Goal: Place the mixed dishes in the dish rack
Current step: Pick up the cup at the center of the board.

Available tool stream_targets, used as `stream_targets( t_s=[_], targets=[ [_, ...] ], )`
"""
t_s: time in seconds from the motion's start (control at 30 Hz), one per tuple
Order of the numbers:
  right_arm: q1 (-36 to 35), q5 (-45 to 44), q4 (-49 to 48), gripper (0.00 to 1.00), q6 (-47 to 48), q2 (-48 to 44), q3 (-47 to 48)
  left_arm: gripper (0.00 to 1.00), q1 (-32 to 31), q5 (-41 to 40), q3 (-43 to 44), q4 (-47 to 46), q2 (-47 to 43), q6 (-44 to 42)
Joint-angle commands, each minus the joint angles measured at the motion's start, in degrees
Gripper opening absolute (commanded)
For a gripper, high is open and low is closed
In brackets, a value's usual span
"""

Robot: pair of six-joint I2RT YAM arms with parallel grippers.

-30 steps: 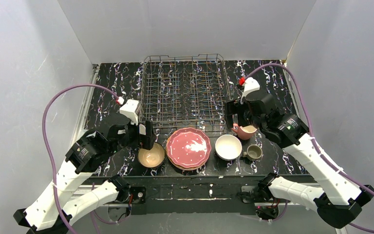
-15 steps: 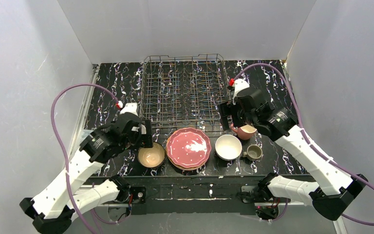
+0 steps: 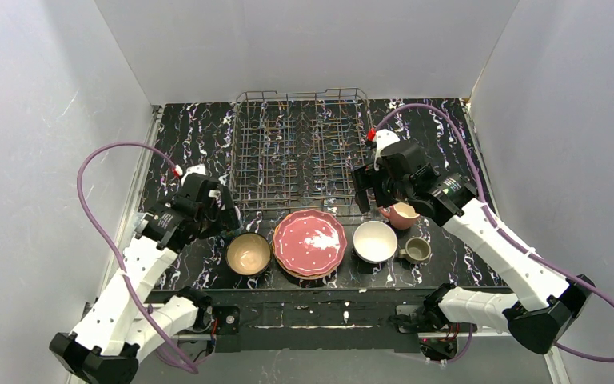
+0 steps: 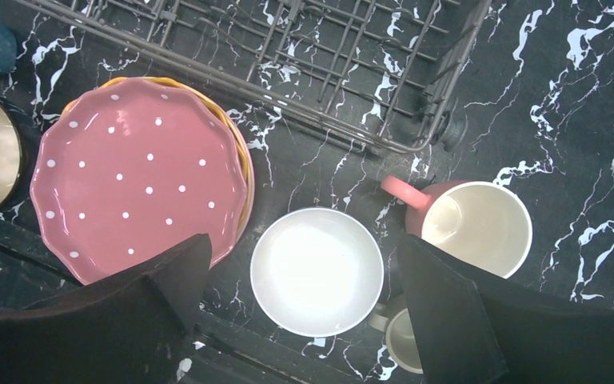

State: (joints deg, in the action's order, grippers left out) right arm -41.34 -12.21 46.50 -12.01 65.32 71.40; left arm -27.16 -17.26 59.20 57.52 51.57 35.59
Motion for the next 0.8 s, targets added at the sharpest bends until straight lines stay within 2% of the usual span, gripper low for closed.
stream_targets(
  t_s=[0.0,0.2,0.77],
  targets=[
    [-0.2,1.2,-3.1,0.94,0.1,-0.5,-0.3,0.83,3.9,3.0,-1.3,-0.5,0.5,-0.3],
    [-0.2,1.3,-3.8,0.95,0.0,-1.3,-1.4,0.8,9.4,6.9,-2.1,-1.8,3.0,0.2],
    [-0.2,0.8,-4.7,0.95,0.8,-2.7,-3.9,0.76,17.7,8.2,-2.2,0.0,10.3,4.0]
  ],
)
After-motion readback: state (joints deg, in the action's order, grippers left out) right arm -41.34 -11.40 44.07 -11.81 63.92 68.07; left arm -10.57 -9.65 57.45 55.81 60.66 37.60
